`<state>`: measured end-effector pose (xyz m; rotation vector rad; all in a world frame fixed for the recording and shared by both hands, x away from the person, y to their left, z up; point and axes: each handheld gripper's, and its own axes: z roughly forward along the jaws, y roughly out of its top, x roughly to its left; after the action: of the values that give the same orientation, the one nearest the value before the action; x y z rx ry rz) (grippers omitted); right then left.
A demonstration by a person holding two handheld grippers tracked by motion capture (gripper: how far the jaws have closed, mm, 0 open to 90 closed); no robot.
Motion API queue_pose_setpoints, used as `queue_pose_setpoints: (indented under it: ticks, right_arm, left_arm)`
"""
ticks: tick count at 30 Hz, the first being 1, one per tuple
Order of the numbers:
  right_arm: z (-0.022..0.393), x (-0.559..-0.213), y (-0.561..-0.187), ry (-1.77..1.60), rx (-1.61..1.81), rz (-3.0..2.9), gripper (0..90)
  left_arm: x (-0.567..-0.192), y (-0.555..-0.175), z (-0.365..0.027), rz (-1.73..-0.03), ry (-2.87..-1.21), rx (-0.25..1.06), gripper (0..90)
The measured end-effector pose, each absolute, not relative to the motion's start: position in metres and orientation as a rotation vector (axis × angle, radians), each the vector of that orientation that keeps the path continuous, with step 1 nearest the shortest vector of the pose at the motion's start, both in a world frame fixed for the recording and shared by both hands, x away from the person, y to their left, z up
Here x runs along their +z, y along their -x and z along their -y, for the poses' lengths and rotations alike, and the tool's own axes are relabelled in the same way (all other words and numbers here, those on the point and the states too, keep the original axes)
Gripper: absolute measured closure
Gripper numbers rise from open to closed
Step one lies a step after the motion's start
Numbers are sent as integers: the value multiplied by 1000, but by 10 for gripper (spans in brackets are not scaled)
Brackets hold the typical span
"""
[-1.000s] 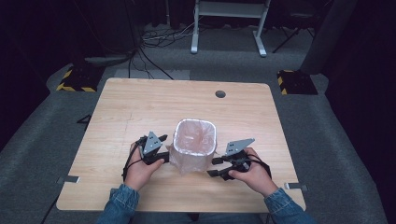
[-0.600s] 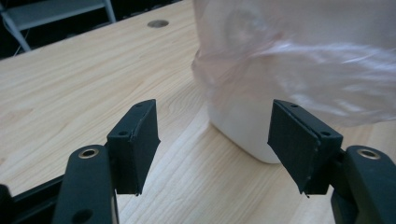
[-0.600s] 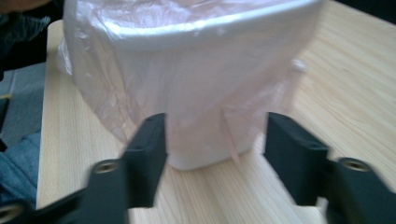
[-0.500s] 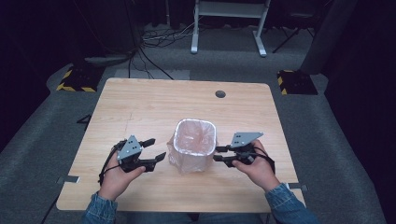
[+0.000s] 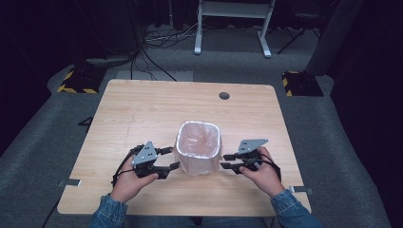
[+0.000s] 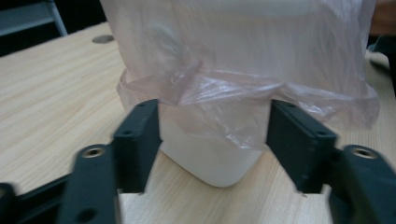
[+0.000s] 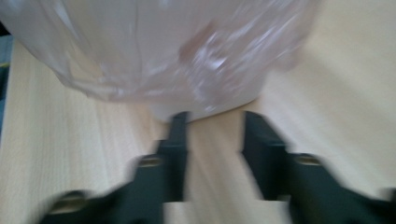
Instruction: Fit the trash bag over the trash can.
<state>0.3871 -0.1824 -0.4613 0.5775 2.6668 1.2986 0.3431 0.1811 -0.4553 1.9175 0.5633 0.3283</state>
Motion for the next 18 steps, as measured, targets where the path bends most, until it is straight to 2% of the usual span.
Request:
queue_pose_setpoints:
  ticks: [2, 3, 5, 6, 7, 8, 9, 10, 11, 12, 18]
  right_arm:
    - [189, -452, -384, -574, 1332, -2592, 381]
    - [189, -452, -384, -574, 1332, -2592, 381]
    - [188, -448, -386, -546, 1346, -2575, 353]
    - [180, -448, -389, -500, 1350, -2586, 359]
    - [180, -448, -389, -500, 1350, -2586, 359]
    - [171, -451, -394, -454, 1366, -2608, 511]
    - [171, -451, -394, -454, 1366, -2608, 511]
    - [165, -453, -396, -400, 1368, -2677, 775]
    - [165, -453, -396, -400, 1368, -2677, 775]
    - [163, -456, -397, -389, 1338, -2718, 900]
    - [165, -471, -399, -452, 1248, -2787, 900]
  left_arm:
    - [-456, -344, -181, -561, -1924, 324, 500]
    - [-457, -345, -180, -562, -1930, 318, 500]
    - [-458, -345, -180, -554, -1946, 313, 624]
    - [-459, -346, -180, -551, -1950, 305, 748]
    - [-459, -346, -180, -551, -1950, 305, 798]
    - [-459, -346, -181, -552, -1955, 300, 849]
    - [-460, -347, -181, -551, -1962, 299, 849]
    - [-461, -347, -182, -553, -1969, 294, 899]
    - [-463, -348, -182, -560, -1976, 293, 899]
    - [-468, -350, -183, -575, -2004, 303, 900]
    - [-481, -355, -186, -630, -2054, 374, 897]
